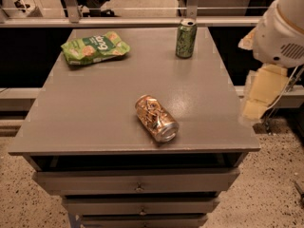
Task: Place orange can upright
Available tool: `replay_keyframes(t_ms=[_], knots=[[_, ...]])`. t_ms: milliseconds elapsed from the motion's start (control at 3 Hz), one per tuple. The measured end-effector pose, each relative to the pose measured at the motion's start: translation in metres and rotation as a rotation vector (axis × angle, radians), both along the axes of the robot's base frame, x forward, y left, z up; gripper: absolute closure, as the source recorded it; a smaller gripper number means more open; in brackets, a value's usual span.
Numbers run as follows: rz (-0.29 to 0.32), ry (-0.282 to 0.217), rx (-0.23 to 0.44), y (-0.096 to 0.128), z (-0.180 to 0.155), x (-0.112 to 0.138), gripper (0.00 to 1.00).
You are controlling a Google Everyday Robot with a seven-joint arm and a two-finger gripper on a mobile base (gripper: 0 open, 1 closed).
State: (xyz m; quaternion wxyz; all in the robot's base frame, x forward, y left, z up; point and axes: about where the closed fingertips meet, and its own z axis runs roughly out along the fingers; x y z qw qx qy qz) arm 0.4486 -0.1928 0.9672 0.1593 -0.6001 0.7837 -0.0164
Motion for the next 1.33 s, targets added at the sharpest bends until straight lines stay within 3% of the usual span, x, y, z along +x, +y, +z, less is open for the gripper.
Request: replay_keyframes(t_ms=[333,1333], knots=[[-0.062,0.034,0.051,0.035,-0.019,0.02,0.0],[-0.408,0.176,0.23,0.119,-0.089,0.063,0.0]])
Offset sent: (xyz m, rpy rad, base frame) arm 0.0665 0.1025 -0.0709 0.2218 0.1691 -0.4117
